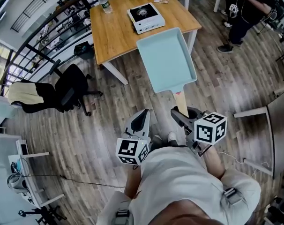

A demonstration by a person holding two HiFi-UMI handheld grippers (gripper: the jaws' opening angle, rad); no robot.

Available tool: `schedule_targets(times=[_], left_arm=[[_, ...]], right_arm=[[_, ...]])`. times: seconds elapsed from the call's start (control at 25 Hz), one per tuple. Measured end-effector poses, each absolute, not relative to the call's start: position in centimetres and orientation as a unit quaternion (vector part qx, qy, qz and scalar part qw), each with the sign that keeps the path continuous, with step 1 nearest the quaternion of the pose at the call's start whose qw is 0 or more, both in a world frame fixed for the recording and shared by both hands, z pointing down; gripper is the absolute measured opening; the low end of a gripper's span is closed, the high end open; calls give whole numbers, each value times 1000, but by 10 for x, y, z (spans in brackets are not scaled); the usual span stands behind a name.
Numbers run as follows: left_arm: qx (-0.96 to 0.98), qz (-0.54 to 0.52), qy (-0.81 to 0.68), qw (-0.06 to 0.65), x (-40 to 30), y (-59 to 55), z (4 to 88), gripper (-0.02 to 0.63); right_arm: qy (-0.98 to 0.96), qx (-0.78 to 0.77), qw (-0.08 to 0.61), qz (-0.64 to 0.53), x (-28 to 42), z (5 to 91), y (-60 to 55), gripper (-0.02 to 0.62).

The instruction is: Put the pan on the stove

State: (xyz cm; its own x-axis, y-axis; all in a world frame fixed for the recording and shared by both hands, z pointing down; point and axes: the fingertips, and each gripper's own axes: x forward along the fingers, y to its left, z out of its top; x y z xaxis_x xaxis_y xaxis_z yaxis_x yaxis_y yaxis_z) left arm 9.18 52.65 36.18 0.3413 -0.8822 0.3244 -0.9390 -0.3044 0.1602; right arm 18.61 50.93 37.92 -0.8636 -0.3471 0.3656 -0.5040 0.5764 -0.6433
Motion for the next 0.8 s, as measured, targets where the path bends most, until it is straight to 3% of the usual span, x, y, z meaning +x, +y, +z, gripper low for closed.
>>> schedule_targets(times=[0.8], left_arm=[[832,95,-520,165,61,425,366,18]], right_arm=[[-865,269,91,413,149,381,427,72]])
